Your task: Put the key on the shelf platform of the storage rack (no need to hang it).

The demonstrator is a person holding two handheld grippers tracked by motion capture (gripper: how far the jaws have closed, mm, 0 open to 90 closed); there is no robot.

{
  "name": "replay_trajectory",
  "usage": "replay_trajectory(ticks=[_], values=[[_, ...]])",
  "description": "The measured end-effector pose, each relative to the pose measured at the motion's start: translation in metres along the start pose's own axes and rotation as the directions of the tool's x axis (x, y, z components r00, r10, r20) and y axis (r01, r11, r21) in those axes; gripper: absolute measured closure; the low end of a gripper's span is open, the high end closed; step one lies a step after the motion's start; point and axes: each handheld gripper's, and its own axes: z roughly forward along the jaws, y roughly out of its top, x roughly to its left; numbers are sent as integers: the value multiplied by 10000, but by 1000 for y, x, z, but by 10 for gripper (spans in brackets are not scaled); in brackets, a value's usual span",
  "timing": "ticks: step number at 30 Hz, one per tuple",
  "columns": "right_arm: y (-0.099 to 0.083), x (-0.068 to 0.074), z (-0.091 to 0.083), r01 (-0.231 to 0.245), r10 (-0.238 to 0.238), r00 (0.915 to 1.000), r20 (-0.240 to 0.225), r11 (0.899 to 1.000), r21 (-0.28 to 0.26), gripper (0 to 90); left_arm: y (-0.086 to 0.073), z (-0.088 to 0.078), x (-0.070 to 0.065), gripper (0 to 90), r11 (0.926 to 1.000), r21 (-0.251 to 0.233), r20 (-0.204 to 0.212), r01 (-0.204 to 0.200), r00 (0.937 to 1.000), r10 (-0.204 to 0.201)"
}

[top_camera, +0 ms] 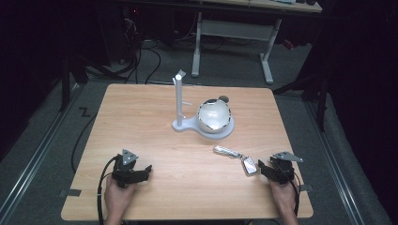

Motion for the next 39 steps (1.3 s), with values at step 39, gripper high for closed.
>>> replay_trajectory(ticks=[39], values=[[40, 53, -10, 1376, -1495, 9685, -1990, 9878, -724, 555, 0, 0, 0, 195, 10000, -1, -20, 29, 10000, -29]])
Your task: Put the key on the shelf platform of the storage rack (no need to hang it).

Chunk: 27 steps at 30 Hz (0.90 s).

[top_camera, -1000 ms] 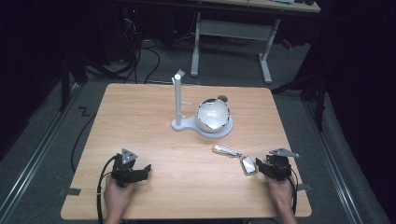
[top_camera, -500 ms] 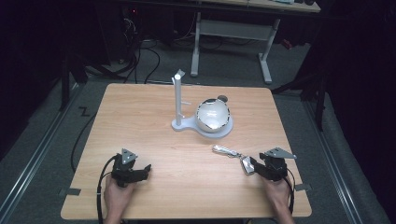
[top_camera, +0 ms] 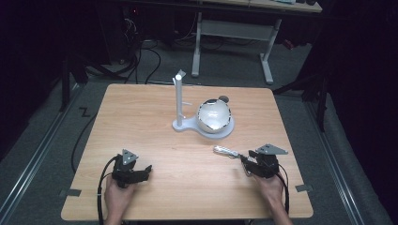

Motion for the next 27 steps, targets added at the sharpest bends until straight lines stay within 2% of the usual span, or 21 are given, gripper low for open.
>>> replay_trajectory(ticks=[3, 11, 24, 27], values=[[6, 6, 6, 319, -316, 9994, -159, 9993, 169, 553, 0, 0, 0, 195, 10000, 0, -1, 1, 10000, -1], [18, 13, 17, 664, -648, 9969, -447, 9972, 356, 553, 0, 0, 0, 195, 10000, 1, 0, 4, 10000, -4], [24, 10, 38, 868, -822, 9954, -487, 9912, 1003, 541, 0, 0, 0, 195, 10000, 1, -1, 3, 10000, -3], [22, 8, 45, 1017, -963, 9942, -478, 9865, 1283, 537, 0, 0, 0, 195, 10000, 1, 3, -2, 10000, 2]])
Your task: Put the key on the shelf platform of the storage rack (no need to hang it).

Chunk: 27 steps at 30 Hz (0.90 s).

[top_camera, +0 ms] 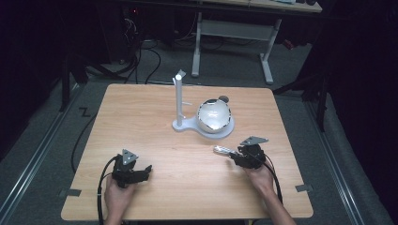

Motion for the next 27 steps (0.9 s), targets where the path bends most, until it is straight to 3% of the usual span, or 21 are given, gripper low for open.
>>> replay_trajectory(ticks=[13, 27], values=[[11, 4, 7, 248, -248, 9996, -139, 9997, -31, 522, 0, 0, 0, 196, 10000, -3, -15, 29, 10000, -29], [19, 6, 26, 462, -446, 9986, -278, 9972, 589, 545, 0, 0, 0, 196, 10000, -4, -5, 13, 10000, -13]])
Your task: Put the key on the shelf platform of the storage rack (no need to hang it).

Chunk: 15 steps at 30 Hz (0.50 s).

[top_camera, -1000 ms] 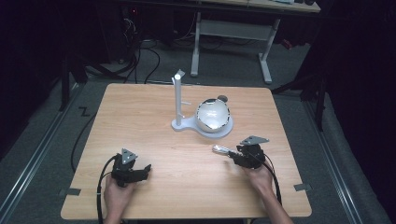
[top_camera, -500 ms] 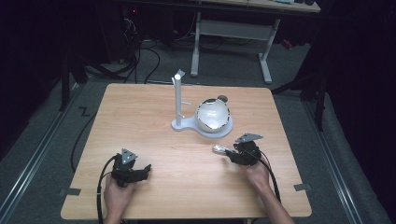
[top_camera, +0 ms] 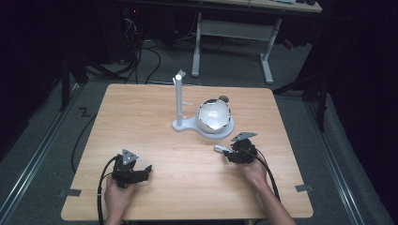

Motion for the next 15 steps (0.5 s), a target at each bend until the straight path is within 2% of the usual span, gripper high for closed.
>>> replay_trajectory(ticks=[5, 8, 9, 15], values=[[-1, -1, 3, 100, -100, 9999, -28, 9998, 184, 597, 0, 0, 0, 196, 10000, 0, -4, 3, 10000, -3], [0, -2, 3, 47, -42, 9997, -237, 9998, 203, 676, 0, 0, 0, 195, 10000, 4, -5, 4, 10000, -4], [-1, -3, 3, 34, -30, 9998, -209, 9999, 161, 736, 0, 0, 0, 195, 10000, -1, -6, 7, 10000, -7], [-2, -3, 2, 73, -71, 9998, -168, 9999, 110, 752, 0, 0, 0, 196, 10000, 0, -6, 9, 10000, -9]])
